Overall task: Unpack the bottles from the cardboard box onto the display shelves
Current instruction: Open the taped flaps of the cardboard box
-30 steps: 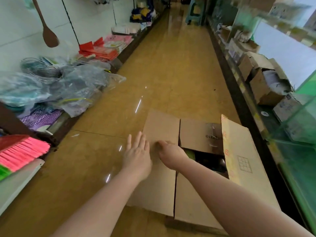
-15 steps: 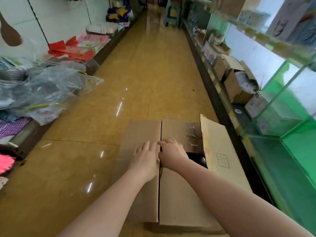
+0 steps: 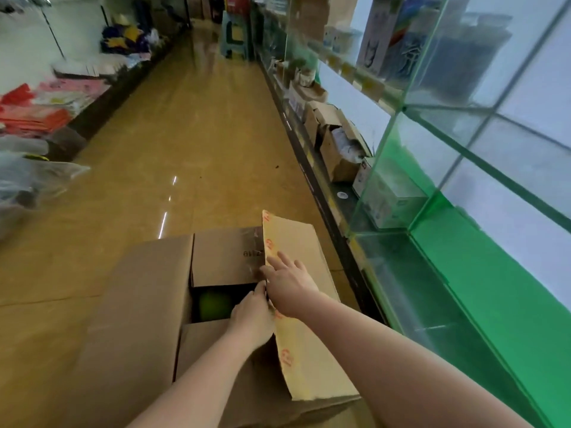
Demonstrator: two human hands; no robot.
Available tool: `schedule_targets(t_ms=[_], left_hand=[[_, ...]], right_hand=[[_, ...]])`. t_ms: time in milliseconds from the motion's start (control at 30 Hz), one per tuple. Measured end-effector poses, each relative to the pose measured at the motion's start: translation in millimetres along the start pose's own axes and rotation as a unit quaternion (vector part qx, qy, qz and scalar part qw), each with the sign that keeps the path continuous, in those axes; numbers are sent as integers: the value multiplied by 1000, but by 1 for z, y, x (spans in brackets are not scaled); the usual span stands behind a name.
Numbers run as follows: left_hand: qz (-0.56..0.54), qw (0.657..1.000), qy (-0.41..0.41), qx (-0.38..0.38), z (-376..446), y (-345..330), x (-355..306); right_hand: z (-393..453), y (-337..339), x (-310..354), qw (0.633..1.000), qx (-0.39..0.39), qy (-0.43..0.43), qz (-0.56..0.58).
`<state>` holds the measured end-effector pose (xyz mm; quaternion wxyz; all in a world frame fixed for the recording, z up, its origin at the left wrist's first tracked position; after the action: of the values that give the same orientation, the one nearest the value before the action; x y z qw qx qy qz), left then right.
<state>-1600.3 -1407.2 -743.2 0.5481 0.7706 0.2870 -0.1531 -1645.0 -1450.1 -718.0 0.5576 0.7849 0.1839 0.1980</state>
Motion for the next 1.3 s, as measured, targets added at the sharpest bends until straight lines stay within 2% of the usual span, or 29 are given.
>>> schedule_targets(t_ms=[100, 267, 400, 467, 533, 633, 767, 867, 967, 1067, 1300], left_hand=[[-110, 992, 50, -22, -1, 2, -1], [-207, 971, 62, -98, -8, 19, -13], [-325, 938, 67, -97, -6, 20, -36], [-362, 926, 68, -88, -9, 19, -53], [-371, 924, 55, -78, -9, 16, -71], [-326, 944, -5, -44, -1, 4, -104], [-174, 981, -84, 26, 7, -28, -143], [-90, 984, -143, 54, 13, -53, -159], [-20, 986, -155, 55, 22, -68, -161], [56, 987, -147, 45, 31, -69, -163], [116, 979, -152, 77, 45, -85, -172]], right_hand=[[-2, 4, -3, 1000, -20, 19, 12], [-4, 16, -9, 998, -40, 53, -2], [-11, 35, -19, 995, -60, 76, -19], [-11, 47, -32, 996, -68, 54, -23], [-17, 64, -51, 996, -83, -3, -10], [-33, 87, -79, 993, -92, -68, -28], [-48, 87, -113, 985, -68, -124, -97], [-59, 68, -140, 976, -47, -167, -132], [-68, 42, -167, 971, -30, -208, -111], [-70, 19, -187, 969, -29, -242, -43], [-69, -15, -206, 962, -6, -270, 39]])
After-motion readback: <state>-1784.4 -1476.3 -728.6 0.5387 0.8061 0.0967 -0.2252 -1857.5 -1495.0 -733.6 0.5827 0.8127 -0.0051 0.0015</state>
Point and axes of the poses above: each hand's wrist, its own z-axis towards the middle knuckle, its own y-axis out of the back of the hand, x = y × z, the point moved 9 cm from there along z, towards the middle knuckle, and after that the axes turned 2 degrees about z, right-handed, at the moved point
